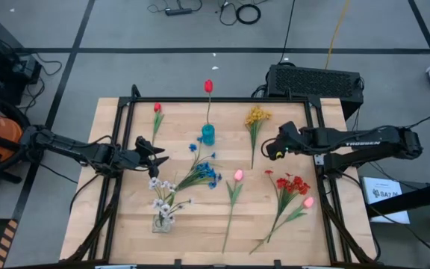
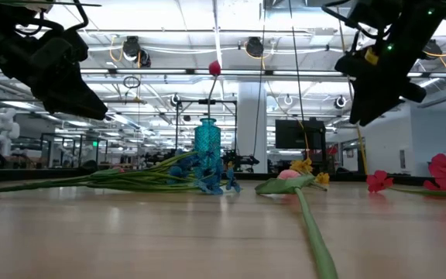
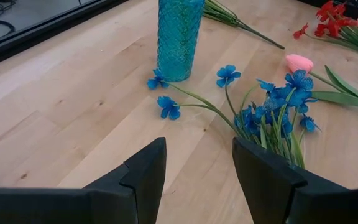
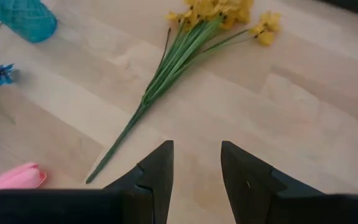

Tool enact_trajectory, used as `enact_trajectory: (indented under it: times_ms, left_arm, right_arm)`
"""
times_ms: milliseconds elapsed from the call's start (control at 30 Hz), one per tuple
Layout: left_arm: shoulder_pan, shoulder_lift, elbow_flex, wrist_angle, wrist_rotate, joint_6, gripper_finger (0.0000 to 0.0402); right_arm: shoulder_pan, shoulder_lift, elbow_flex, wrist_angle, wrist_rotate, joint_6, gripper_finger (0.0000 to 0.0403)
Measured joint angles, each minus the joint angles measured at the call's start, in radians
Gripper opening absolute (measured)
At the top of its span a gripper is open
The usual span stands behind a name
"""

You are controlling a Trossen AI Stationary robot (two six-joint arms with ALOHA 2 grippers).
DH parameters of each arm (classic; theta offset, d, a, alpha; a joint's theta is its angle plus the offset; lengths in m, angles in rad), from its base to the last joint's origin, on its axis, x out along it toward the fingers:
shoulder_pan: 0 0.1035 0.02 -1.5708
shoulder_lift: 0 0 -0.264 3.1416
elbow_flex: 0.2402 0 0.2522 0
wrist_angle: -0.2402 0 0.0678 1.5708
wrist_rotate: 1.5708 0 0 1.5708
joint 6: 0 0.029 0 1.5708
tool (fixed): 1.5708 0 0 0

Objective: Sort flowers into vase by color
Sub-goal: Put the orange flowers into the blue flower vase

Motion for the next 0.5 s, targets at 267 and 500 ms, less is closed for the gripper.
enact_trajectory:
  times_ms: [267, 500]
  left_arm:
    - [0.003, 0.0, 0.0, 0.005, -0.173, -0.118, 0.0191]
    - [0.098, 0.0, 0.0, 0.007, -0.202, -0.131, 0.0191]
  right_arm:
    - [0.006, 0.012, 0.0, 0.002, 0.027, 0.045, 0.0125]
    - [0.006, 0.012, 0.0, 0.002, 0.02, 0.018, 0.0125]
